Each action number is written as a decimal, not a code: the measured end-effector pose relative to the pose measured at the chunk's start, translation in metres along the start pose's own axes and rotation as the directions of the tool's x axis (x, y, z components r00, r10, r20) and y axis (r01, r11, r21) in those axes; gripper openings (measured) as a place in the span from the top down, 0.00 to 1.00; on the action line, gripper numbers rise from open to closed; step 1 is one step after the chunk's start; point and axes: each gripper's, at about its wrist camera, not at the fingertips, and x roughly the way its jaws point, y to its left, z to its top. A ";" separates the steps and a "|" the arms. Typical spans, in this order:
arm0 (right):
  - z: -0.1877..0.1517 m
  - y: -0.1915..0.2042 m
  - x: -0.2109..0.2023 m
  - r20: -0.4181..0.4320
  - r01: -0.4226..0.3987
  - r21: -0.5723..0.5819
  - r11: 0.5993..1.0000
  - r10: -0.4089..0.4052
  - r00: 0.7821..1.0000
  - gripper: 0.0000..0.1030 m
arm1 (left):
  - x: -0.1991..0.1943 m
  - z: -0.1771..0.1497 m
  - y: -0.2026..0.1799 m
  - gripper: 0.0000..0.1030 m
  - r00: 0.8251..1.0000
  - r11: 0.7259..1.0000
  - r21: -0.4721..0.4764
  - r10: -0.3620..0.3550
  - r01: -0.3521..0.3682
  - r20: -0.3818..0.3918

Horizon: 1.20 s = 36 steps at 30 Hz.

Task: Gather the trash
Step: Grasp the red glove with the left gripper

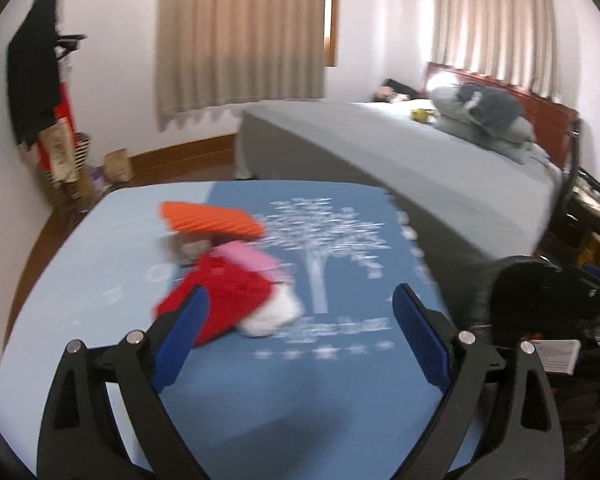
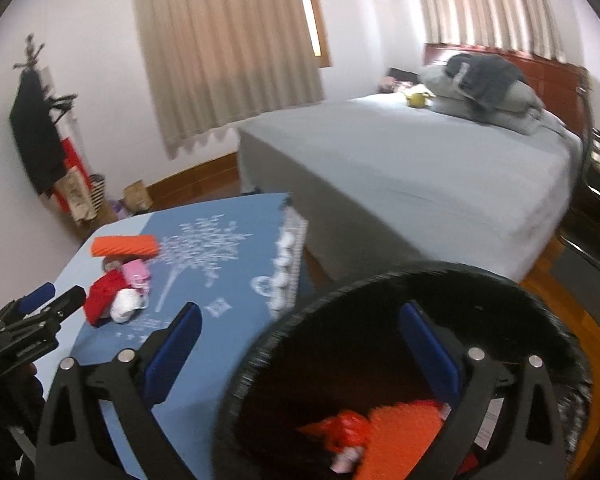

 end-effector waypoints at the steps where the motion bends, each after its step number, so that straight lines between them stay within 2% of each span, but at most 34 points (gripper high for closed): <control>1: 0.001 0.008 0.006 -0.003 -0.007 -0.011 1.000 0.007 1.000 0.05 | 0.003 0.000 0.010 0.13 1.000 1.000 -0.009 0.019 -0.019 -0.005; 6: 0.004 0.044 0.033 -0.021 -0.049 -0.045 0.998 0.048 0.999 0.05 | 0.017 -0.004 0.046 0.13 0.997 0.996 -0.058 0.070 -0.072 -0.027; 10: 0.005 0.064 0.052 -0.040 -0.069 -0.065 0.996 0.066 0.997 0.05 | 0.033 -0.006 0.063 0.15 0.995 0.994 -0.071 0.084 -0.088 -0.055; 20: 0.002 0.080 0.081 -0.076 -0.081 -0.085 0.993 0.074 0.994 0.05 | 0.084 -0.011 0.073 0.17 0.988 0.992 -0.105 0.052 -0.067 -0.144; 25: 0.000 0.082 0.089 -0.089 -0.085 -0.091 0.992 0.077 0.993 0.05 | 0.092 -0.012 0.075 0.17 0.988 0.989 -0.140 0.018 -0.041 -0.156; 27: -0.001 0.084 0.091 -0.093 -0.091 -0.093 0.992 0.082 0.992 0.05 | 0.093 -0.013 0.077 0.21 0.988 0.989 -0.148 0.005 -0.028 -0.154; 30: -0.003 0.088 0.093 -0.098 -0.097 -0.101 0.990 0.087 0.991 0.05 | 0.088 -0.013 0.075 0.36 0.990 0.989 -0.144 -0.005 -0.016 -0.144; 32: -0.003 0.091 0.093 -0.100 -0.101 -0.109 0.989 0.091 0.991 0.05 | 0.085 -0.014 0.076 0.51 0.990 0.989 -0.147 -0.001 -0.019 -0.138; 34: -0.004 0.094 0.093 -0.101 -0.104 -0.115 0.988 0.093 0.991 0.05 | 0.084 -0.013 0.076 0.60 0.991 0.988 -0.152 0.001 -0.022 -0.133; 36: -0.004 0.096 0.092 -0.102 -0.107 -0.117 0.987 0.095 0.990 0.05 | 0.083 -0.012 0.075 0.75 0.992 0.990 -0.143 0.003 -0.021 -0.125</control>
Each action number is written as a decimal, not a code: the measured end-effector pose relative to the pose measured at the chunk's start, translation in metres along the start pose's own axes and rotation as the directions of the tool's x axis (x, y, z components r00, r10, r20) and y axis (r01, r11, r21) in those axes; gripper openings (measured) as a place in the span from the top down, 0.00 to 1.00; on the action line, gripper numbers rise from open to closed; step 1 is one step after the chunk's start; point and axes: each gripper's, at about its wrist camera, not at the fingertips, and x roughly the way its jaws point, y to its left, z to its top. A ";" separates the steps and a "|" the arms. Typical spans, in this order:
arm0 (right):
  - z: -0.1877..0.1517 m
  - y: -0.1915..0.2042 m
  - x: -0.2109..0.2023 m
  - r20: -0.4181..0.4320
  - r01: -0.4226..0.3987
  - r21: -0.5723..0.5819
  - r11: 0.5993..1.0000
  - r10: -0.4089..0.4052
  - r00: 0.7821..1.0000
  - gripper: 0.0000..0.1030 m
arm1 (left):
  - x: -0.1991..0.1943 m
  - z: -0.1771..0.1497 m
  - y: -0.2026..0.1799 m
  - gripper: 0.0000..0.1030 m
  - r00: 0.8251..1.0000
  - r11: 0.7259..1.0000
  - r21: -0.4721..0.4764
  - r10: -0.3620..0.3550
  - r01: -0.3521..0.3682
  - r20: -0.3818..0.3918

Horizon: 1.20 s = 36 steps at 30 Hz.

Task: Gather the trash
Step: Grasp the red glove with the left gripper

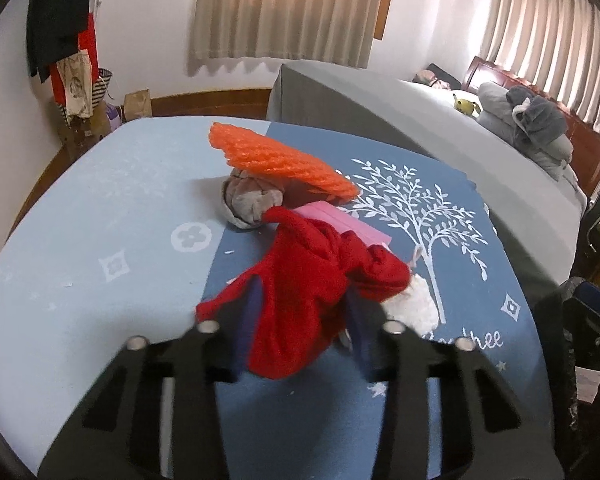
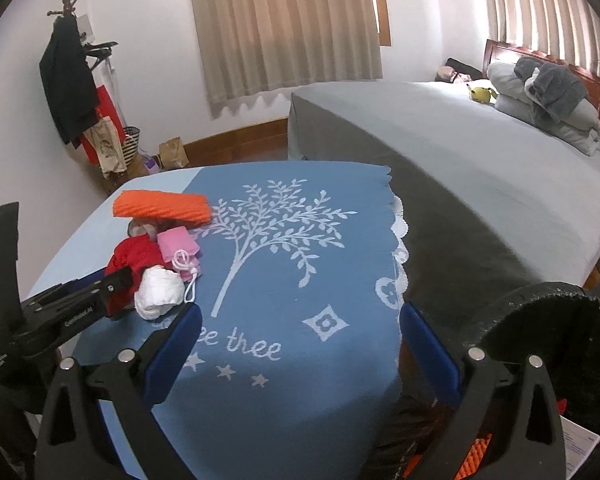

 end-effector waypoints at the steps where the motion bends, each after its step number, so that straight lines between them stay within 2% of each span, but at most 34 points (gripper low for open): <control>1: 0.000 0.001 0.000 0.000 0.000 -0.001 1.000 0.000 1.000 0.05 | -0.001 -0.001 -0.002 0.82 1.000 1.000 0.009 -0.010 0.010 0.003; 6: 0.000 0.002 -0.003 0.003 -0.003 -0.008 1.000 0.003 1.000 0.05 | -0.007 0.000 -0.007 0.88 1.000 1.000 0.016 0.002 -0.002 0.024; 7: 0.001 0.002 -0.004 0.004 -0.003 -0.009 1.000 0.003 1.000 0.05 | -0.012 0.001 -0.005 0.92 1.000 1.000 0.006 0.001 -0.001 0.031; 15: 0.004 0.004 -0.009 0.020 -0.012 -0.011 1.000 0.012 1.000 0.05 | -0.062 0.001 0.005 0.92 0.994 1.000 0.011 -0.013 0.012 0.108; 20: 0.003 0.010 -0.010 0.018 -0.024 -0.021 0.999 0.025 1.000 0.05 | -0.072 -0.011 0.010 0.92 0.997 0.999 0.049 0.016 -0.020 0.075; 24: -0.001 0.017 -0.007 0.006 -0.034 -0.032 0.999 0.034 0.999 0.05 | -0.059 -0.027 0.019 0.91 0.999 0.998 0.050 0.034 -0.033 -0.001; 27: -0.004 0.022 -0.005 -0.004 -0.039 -0.041 0.998 0.039 0.999 0.05 | -0.051 -0.035 0.023 0.85 0.998 0.998 0.046 0.045 -0.043 -0.039; 28: -0.005 0.023 -0.004 -0.008 -0.040 -0.044 0.998 0.039 0.999 0.05 | -0.049 -0.037 0.024 0.72 0.998 0.998 0.042 0.050 -0.048 -0.045; 29: -0.006 0.024 -0.003 -0.012 -0.040 -0.048 0.998 0.039 0.999 0.05 | -0.049 -0.038 0.025 0.53 0.998 0.998 0.035 0.052 -0.050 -0.045; 30: -0.006 0.024 -0.002 -0.014 -0.040 -0.049 0.998 0.039 0.999 0.05 | -0.050 -0.038 0.027 0.46 0.998 0.998 0.024 0.050 -0.049 -0.036; 35: -0.005 0.023 0.000 -0.019 -0.035 -0.049 0.998 0.034 0.999 0.05 | -0.045 -0.033 0.028 0.27 0.999 0.999 0.006 0.038 -0.038 -0.020; 36: -0.005 0.022 0.000 -0.018 -0.034 -0.048 0.998 0.033 0.999 0.05 | -0.042 -0.031 0.027 0.26 0.999 1.000 0.003 0.030 -0.030 -0.022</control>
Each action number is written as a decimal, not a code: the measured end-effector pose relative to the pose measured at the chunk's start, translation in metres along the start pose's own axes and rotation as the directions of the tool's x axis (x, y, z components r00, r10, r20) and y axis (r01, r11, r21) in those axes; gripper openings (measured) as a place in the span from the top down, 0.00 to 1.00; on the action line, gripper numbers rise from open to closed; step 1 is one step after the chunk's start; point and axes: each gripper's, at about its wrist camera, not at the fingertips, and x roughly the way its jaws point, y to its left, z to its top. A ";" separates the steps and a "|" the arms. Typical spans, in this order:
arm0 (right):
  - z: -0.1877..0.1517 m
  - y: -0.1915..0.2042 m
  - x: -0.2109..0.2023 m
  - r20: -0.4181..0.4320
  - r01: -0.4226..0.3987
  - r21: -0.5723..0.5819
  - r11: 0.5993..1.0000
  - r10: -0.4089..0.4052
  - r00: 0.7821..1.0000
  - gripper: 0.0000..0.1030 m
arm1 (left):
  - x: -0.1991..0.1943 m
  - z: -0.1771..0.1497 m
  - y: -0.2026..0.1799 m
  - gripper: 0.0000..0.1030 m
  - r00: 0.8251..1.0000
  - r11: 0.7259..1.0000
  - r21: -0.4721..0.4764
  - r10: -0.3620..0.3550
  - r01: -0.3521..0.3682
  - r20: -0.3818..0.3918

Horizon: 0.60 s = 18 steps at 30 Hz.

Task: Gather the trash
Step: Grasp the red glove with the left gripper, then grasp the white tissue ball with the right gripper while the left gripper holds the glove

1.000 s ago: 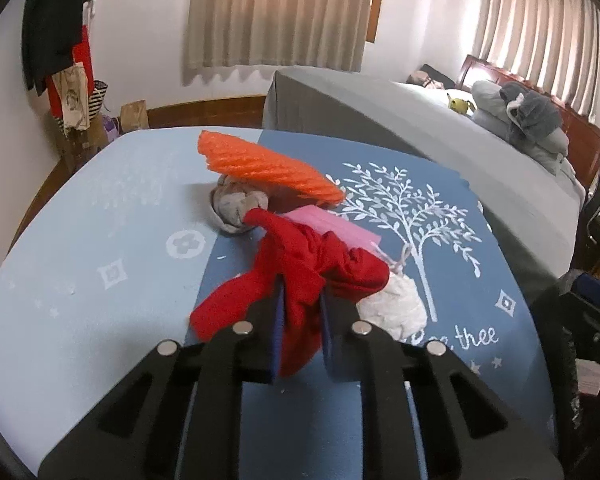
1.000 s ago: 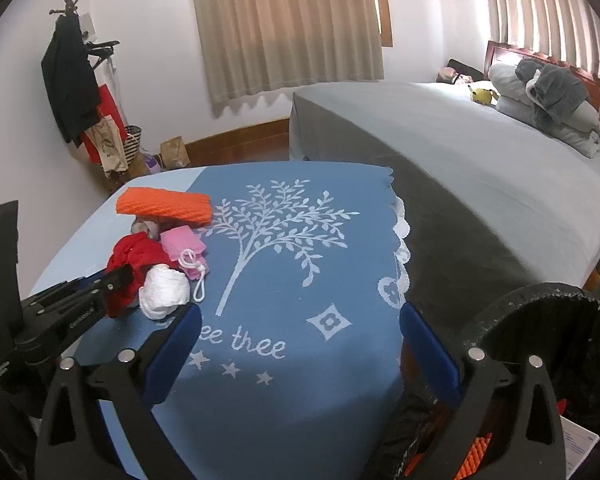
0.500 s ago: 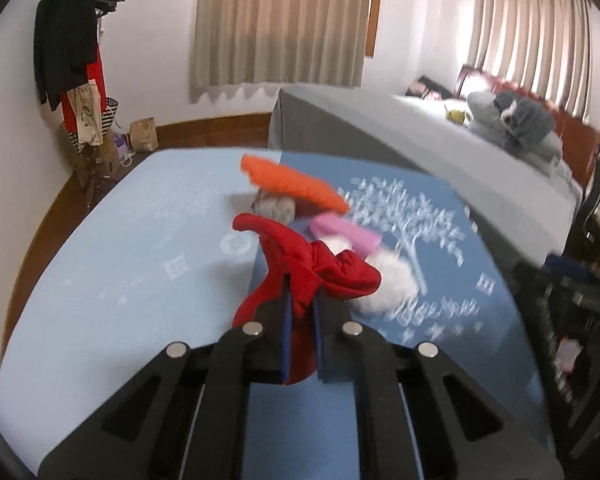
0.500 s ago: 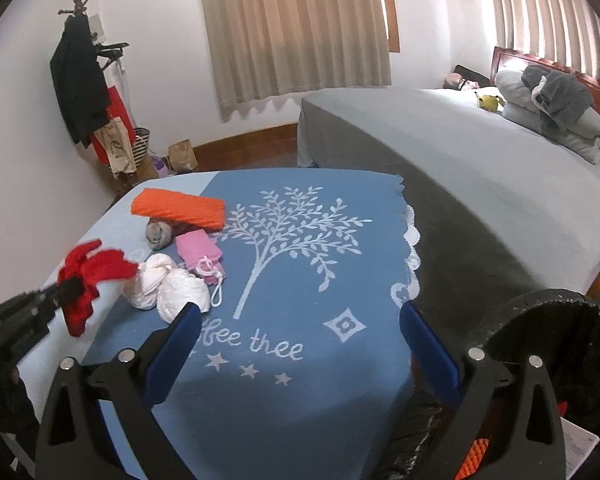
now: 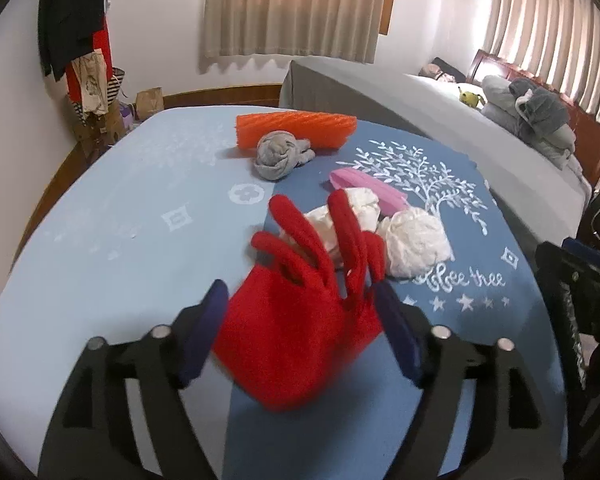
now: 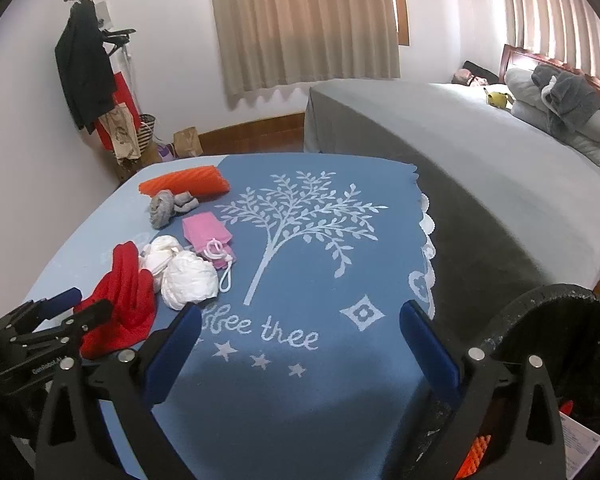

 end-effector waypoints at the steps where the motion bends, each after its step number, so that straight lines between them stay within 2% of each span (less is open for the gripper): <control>1: 0.001 -0.001 0.000 0.000 0.001 0.001 1.000 -0.001 1.000 0.05 | 0.003 0.001 -0.001 0.24 1.000 1.000 0.000 -0.002 0.002 -0.006; 3: 0.001 -0.003 0.001 -0.002 0.005 0.002 1.000 -0.005 1.000 0.05 | 0.012 0.004 -0.005 0.21 1.000 1.000 0.001 -0.011 0.011 -0.028; 7: 0.002 -0.004 0.002 -0.002 0.008 0.001 1.000 -0.008 1.000 0.05 | 0.027 0.003 -0.011 0.23 0.998 1.000 0.002 -0.002 0.002 -0.065; 12: 0.003 -0.003 0.003 -0.004 0.006 -0.001 1.000 -0.006 1.000 0.05 | 0.033 0.000 -0.014 0.70 0.996 1.000 -0.003 -0.018 0.017 -0.086; 13: 0.003 -0.002 0.004 -0.004 0.005 0.000 1.000 -0.005 1.000 0.05 | 0.033 0.000 -0.013 0.85 0.996 1.000 -0.003 -0.024 0.024 -0.087; 18: 0.004 0.004 0.005 0.000 0.000 0.000 1.000 0.000 1.000 0.05 | 0.016 0.000 -0.008 0.89 0.999 1.000 -0.008 -0.017 0.017 -0.043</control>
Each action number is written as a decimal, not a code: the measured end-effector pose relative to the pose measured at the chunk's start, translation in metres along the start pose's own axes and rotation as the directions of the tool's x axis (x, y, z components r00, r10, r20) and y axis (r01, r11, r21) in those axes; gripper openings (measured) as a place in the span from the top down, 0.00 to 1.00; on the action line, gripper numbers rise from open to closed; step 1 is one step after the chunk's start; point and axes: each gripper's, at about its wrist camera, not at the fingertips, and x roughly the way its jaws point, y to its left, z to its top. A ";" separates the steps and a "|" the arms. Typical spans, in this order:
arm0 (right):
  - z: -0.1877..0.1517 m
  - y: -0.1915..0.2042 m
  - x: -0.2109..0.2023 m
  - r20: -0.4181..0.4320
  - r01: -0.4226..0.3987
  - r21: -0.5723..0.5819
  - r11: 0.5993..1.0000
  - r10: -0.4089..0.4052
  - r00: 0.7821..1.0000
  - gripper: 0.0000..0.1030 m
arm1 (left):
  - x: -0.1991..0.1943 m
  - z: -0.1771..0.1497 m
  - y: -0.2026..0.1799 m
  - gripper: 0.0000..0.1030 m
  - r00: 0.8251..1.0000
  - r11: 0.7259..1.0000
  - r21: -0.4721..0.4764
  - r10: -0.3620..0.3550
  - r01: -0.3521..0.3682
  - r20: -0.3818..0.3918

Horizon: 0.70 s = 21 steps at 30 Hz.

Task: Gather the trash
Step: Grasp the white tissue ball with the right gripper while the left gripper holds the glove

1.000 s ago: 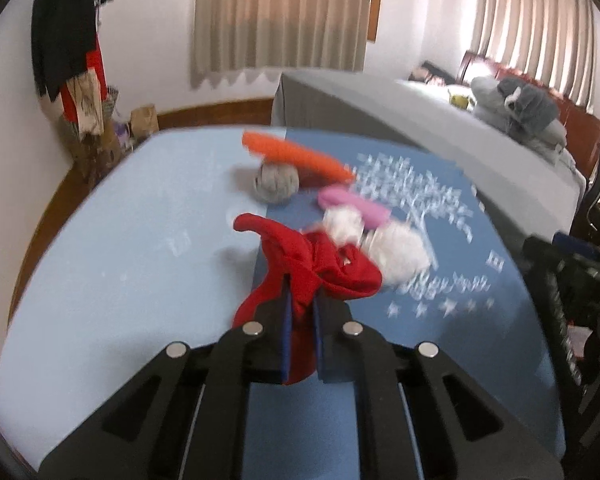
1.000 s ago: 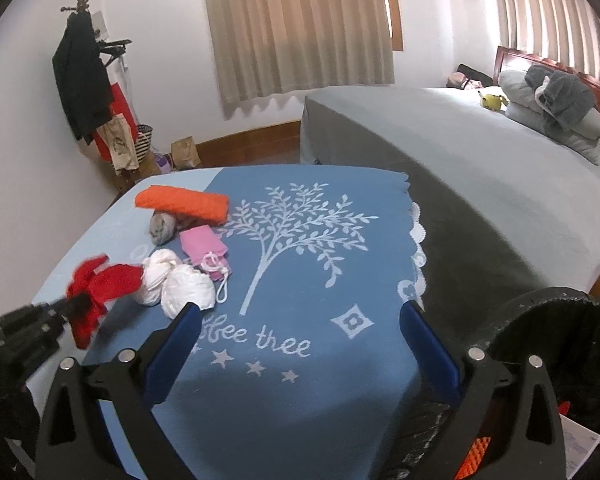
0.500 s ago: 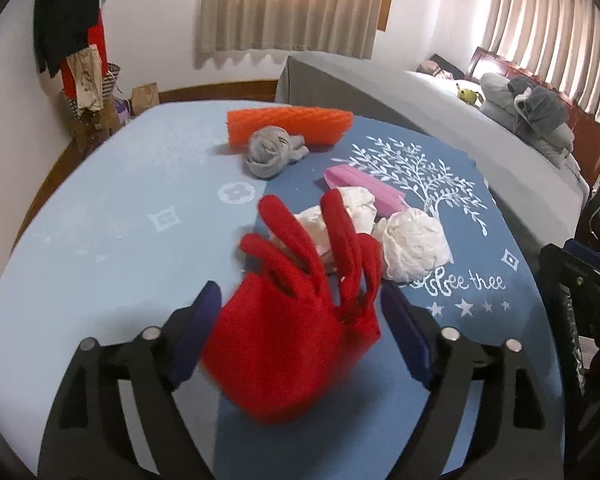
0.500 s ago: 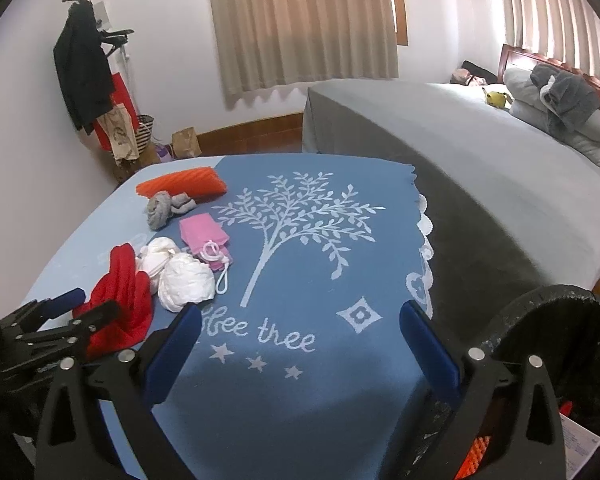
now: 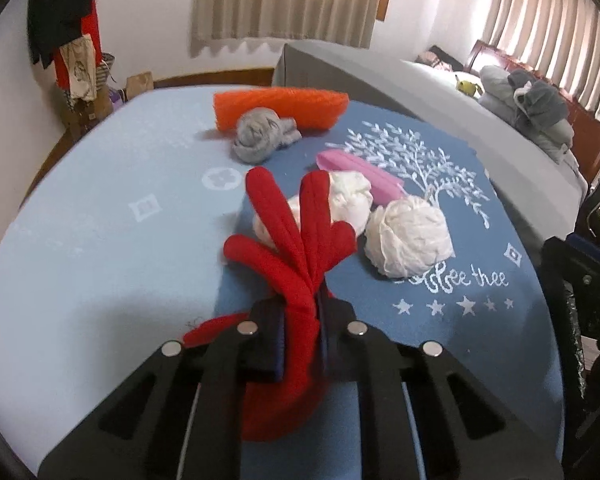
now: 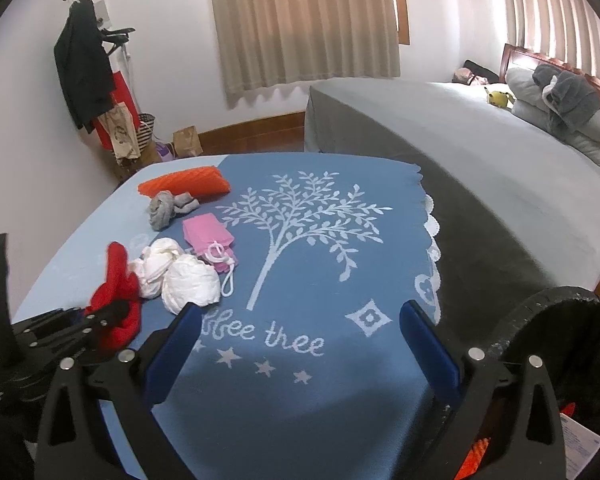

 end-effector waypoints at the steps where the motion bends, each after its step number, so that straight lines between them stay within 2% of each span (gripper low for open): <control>1: 0.001 0.002 0.001 0.002 -0.002 -0.002 1.000 0.002 1.000 0.05 | -0.005 0.001 0.002 0.89 1.000 1.000 -0.002 0.002 -0.002 0.011; 7: 0.006 0.025 0.012 0.009 -0.033 -0.017 0.999 0.033 0.999 0.05 | -0.028 0.007 0.020 0.89 0.997 0.999 -0.012 0.050 -0.049 0.063; 16: 0.007 0.060 0.048 -0.031 -0.049 -0.013 0.999 0.049 0.998 0.06 | -0.029 0.013 0.049 0.89 0.992 0.994 -0.028 0.104 -0.102 0.075; 21: 0.005 0.069 0.064 -0.068 -0.055 -0.008 0.998 0.054 0.996 0.12 | -0.026 0.014 0.057 0.89 0.991 0.993 -0.035 0.113 -0.111 0.071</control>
